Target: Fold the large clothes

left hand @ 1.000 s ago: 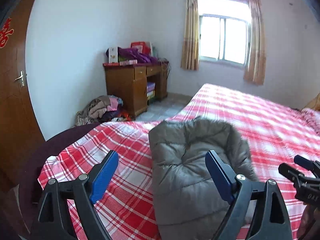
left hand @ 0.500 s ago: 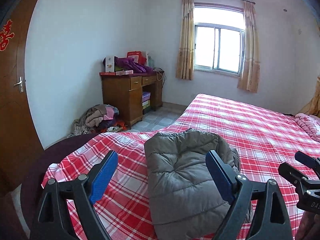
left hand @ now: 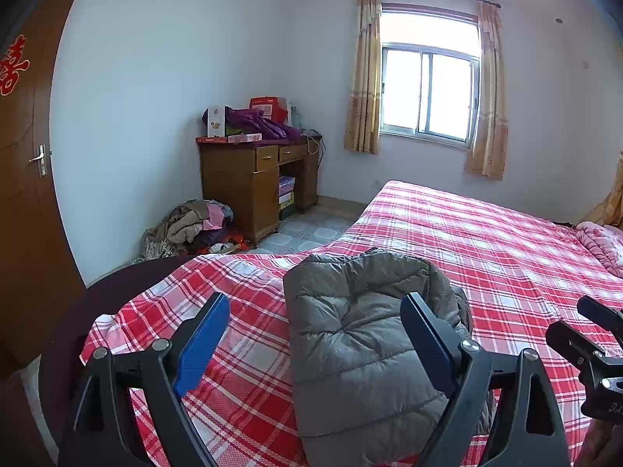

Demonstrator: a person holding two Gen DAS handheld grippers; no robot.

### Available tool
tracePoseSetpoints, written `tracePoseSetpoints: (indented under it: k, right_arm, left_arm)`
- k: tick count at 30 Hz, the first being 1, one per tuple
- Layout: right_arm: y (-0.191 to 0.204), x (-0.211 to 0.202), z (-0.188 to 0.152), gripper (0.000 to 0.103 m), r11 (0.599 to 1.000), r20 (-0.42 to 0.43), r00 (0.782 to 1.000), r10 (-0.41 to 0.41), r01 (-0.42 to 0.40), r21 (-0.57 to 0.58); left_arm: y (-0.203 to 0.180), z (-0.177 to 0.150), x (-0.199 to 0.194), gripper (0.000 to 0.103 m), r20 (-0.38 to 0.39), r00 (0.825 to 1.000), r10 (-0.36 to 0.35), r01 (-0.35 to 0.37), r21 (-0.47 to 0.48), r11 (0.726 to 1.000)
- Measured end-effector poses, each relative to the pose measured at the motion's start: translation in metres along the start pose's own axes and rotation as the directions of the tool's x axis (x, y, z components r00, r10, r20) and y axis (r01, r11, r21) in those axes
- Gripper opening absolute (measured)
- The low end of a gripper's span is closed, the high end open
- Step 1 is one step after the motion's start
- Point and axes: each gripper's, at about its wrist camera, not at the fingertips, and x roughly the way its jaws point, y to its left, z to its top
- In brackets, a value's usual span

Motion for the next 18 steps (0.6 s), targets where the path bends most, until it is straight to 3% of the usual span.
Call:
tracePoseSetpoints:
  k: [18]
  right_arm:
    - [0.0031,0.0004,-0.0007,0.096,1.0,0.0,1.0,0.006,-0.006,-0.001]
  left_arm:
    - [0.0014,-0.0032,0.003,0.09,-0.005,1.0,0.006,-0.006,-0.003,1.0]
